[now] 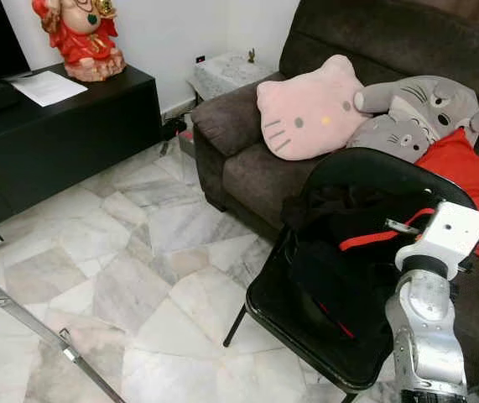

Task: Hang hanger

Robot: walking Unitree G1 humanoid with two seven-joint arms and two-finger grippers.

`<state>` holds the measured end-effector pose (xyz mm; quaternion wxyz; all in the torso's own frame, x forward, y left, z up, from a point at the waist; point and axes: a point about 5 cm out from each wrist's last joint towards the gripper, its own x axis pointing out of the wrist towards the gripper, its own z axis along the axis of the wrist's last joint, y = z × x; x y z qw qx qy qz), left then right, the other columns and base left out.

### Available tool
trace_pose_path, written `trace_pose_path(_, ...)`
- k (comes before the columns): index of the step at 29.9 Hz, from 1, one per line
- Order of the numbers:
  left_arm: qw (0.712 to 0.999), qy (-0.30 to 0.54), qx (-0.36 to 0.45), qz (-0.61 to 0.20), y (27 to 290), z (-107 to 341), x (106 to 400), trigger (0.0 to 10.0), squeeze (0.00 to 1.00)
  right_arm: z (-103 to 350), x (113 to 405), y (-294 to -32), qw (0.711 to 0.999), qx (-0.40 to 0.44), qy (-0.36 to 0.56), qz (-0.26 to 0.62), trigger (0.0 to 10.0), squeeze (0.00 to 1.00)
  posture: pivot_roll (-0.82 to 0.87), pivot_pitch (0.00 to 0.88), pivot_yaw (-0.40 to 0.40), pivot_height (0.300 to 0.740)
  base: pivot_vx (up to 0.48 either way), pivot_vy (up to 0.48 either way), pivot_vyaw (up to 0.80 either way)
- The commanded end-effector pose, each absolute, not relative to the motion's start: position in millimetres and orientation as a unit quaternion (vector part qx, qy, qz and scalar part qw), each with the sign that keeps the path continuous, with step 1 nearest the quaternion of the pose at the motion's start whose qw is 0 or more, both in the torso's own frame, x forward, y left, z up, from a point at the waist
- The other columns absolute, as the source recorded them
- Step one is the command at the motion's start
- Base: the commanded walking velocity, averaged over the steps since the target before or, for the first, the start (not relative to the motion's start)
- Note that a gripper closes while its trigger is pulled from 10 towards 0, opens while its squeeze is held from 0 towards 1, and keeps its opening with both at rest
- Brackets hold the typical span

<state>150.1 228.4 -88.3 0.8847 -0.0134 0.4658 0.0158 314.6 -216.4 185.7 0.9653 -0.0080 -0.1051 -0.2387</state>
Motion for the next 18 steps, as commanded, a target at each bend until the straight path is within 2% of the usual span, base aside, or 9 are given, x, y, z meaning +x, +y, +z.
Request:
trace_pose_path(1, 0.875, 0.483, -0.02, 0.021, 229, -93, 139, 10.0, 0.0, 197, 315, -222, 0.959, -0.01, -0.129, -0.252, 10.0, 0.0, -0.17, 0.114, -0.019, 0.74, 0.0, 0.0, 0.0)
trace_pose_path(8, 0.874, 0.486, -0.019, 0.021, 225, -94, 137, 10.0, 0.0, 231, 317, -230, 0.942, -0.045, -0.213, -0.257, 10.0, 0.0, -0.17, 0.122, -0.015, 0.74, 0.0, 0.0, 0.0)
trace_pose_path(10, 0.873, 0.487, -0.019, 0.02, 223, -95, 136, 10.0, 0.0, 251, 316, -235, 0.927, -0.065, -0.249, -0.273, 10.0, 0.0, -0.17, 0.124, -0.013, 0.74, 0.0, 0.0, 0.0)
trace_pose_path(11, 0.873, 0.487, -0.019, 0.019, 221, -96, 135, 10.0, 0.0, 264, 313, -241, 0.913, -0.076, -0.272, -0.296, 10.0, 0.0, -0.18, 0.124, -0.013, 0.74, 0.0, 0.0, 0.0)
trace_pose_path(14, 0.872, 0.489, -0.02, 0.016, 214, -99, 130, 10.0, 0.0, 321, 289, -269, 0.835, -0.119, -0.367, -0.392, 10.0, 0.0, -0.18, 0.125, -0.011, 0.74, 0.0, 0.0, 0.0)
trace_pose_path(18, 0.872, 0.489, -0.02, 0.012, 207, -100, 130, 10.0, 0.0, 348, 270, -278, 0.781, -0.158, -0.413, -0.441, 10.0, 0.0, -0.19, 0.124, -0.011, 0.74, 0.0, 0.0, 0.0)
